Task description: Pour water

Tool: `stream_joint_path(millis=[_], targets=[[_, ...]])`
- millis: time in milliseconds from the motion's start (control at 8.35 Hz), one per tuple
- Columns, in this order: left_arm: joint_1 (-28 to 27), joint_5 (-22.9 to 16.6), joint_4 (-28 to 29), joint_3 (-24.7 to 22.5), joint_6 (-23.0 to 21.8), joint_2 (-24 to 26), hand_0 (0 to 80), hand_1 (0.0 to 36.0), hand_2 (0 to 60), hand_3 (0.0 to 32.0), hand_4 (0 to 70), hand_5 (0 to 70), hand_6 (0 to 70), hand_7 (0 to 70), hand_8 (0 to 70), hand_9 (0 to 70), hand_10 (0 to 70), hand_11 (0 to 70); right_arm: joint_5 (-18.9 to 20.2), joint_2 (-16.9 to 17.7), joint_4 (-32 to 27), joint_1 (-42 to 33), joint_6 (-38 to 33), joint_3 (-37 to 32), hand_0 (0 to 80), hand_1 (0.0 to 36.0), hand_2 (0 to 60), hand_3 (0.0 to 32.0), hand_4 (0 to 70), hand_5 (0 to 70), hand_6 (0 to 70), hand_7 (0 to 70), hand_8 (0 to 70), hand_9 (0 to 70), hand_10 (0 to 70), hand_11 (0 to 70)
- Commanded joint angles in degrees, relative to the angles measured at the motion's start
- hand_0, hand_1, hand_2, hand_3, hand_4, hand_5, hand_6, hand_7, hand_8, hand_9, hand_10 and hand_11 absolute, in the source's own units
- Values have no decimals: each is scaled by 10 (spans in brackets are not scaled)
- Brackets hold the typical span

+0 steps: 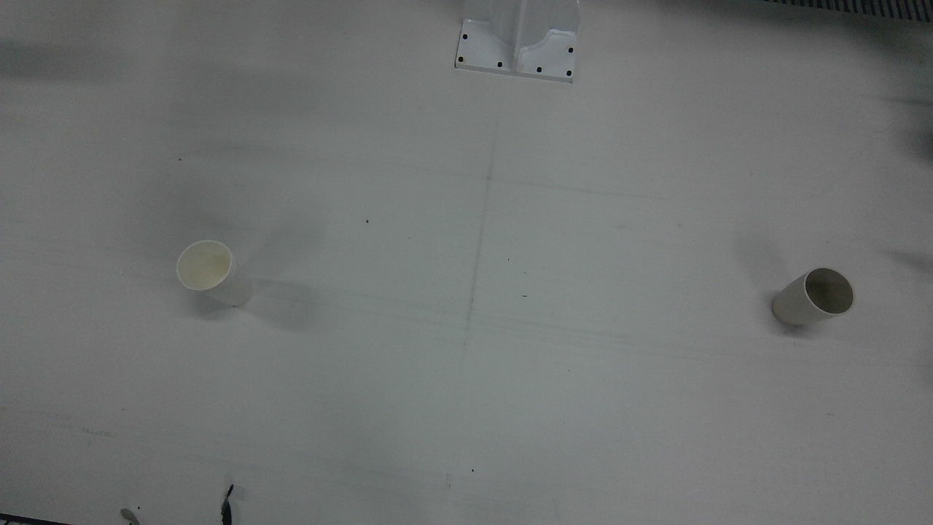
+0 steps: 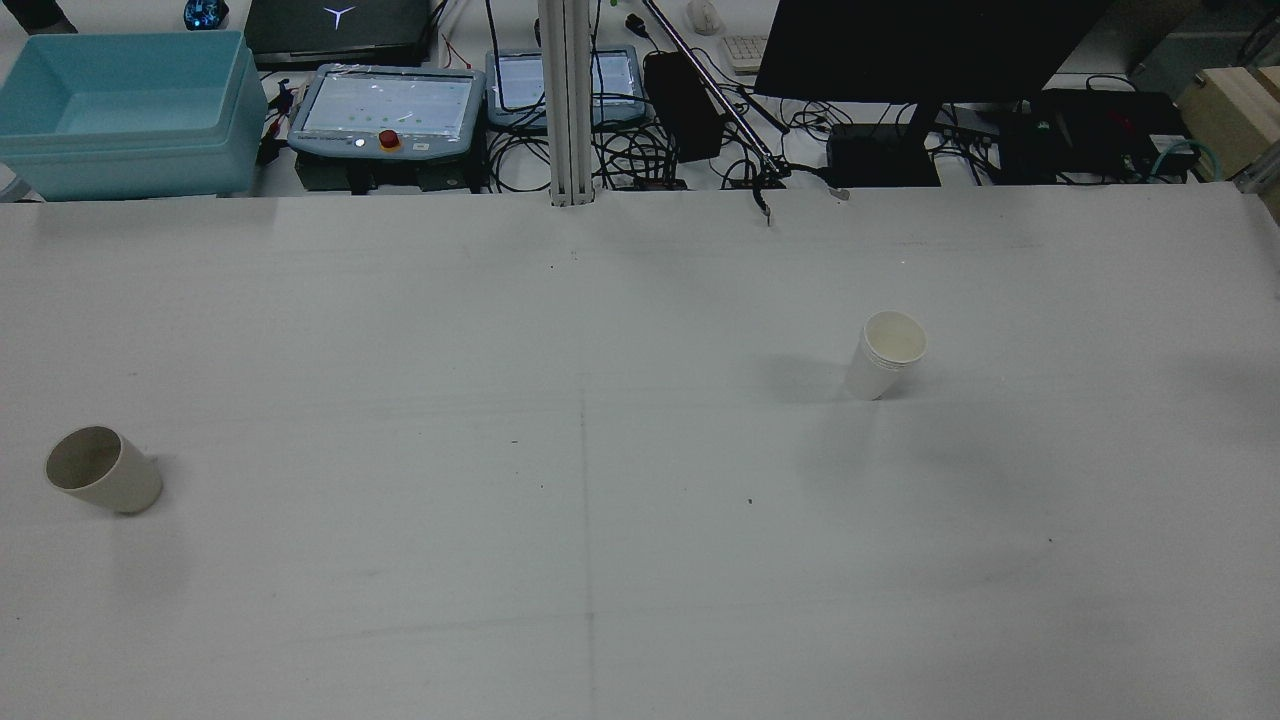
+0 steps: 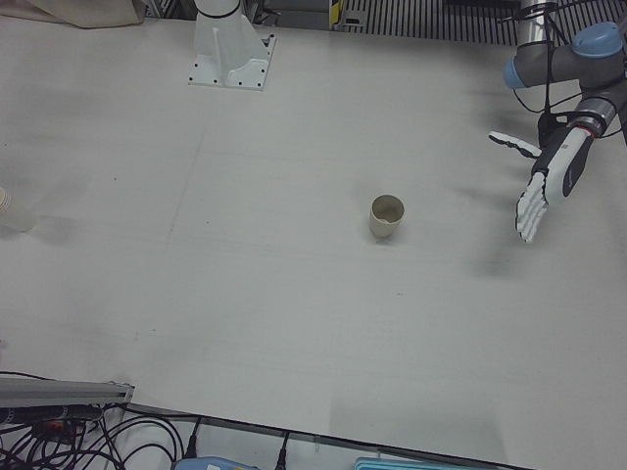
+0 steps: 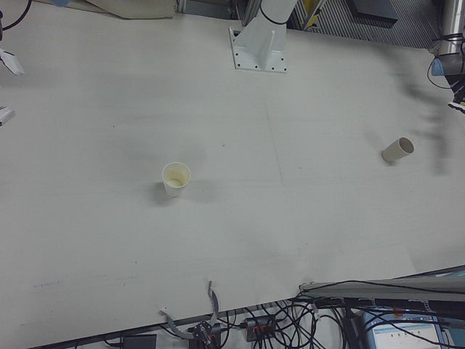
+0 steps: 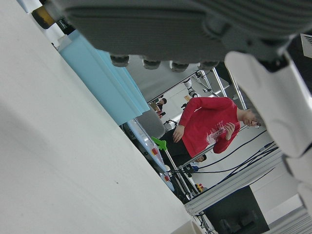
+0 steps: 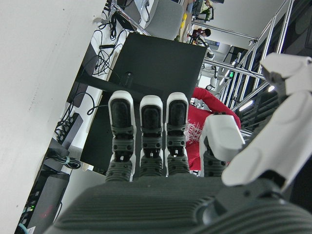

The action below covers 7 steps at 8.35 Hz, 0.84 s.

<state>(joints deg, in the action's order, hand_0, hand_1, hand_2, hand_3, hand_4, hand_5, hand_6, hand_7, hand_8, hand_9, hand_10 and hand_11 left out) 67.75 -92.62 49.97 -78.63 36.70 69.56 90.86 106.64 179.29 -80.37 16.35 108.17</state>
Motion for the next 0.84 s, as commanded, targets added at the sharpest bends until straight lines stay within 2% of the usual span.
stream_joint_path(millis=[0, 120, 239, 359, 479, 599, 718], targets=[[-23, 49, 53, 81, 4, 37, 305, 37, 36, 60, 9, 0, 0, 0, 0, 0, 3, 11, -1, 0, -1, -1, -3, -1, 384, 43, 364, 0, 659, 700, 401, 486, 397, 534, 353, 490], [-27, 61, 63, 81, 0, 37, 320, 36, 28, 58, 14, 0, 0, 0, 0, 0, 0, 4, -1, 0, -1, -1, -3, -1, 384, 43, 355, 0, 650, 700, 389, 470, 377, 509, 338, 471], [-28, 93, 66, 81, -34, 37, 317, 36, 25, 62, 9, 0, 0, 0, 0, 0, 0, 4, -1, 0, -1, -1, -4, -2, 382, 42, 352, 0, 646, 700, 386, 464, 370, 501, 335, 468], [-32, 143, 66, 84, -90, 37, 255, 29, 28, 70, 0, 0, 0, 0, 0, 0, 0, 2, -1, 0, -2, 1, -3, -2, 381, 41, 348, 0, 650, 700, 383, 460, 365, 495, 334, 466], [-33, 181, 76, 84, -132, 37, 260, 28, 18, 68, 0, 0, 0, 0, 0, 0, 0, 0, -2, -1, -2, 1, -4, -2, 379, 39, 341, 0, 643, 700, 377, 449, 358, 488, 332, 463], [-34, 230, 78, 84, -127, 36, 270, 29, 14, 76, 0, 0, 0, 0, 0, 0, 0, 0, -2, 0, -2, 4, -4, -2, 377, 38, 334, 0, 631, 700, 370, 438, 352, 480, 331, 461], [-38, 227, 74, 84, -67, 36, 324, 39, 23, 82, 3, 0, 0, 0, 0, 0, 0, 0, -2, -1, -3, 4, -4, -2, 377, 37, 326, 0, 625, 700, 364, 430, 342, 468, 322, 451]])
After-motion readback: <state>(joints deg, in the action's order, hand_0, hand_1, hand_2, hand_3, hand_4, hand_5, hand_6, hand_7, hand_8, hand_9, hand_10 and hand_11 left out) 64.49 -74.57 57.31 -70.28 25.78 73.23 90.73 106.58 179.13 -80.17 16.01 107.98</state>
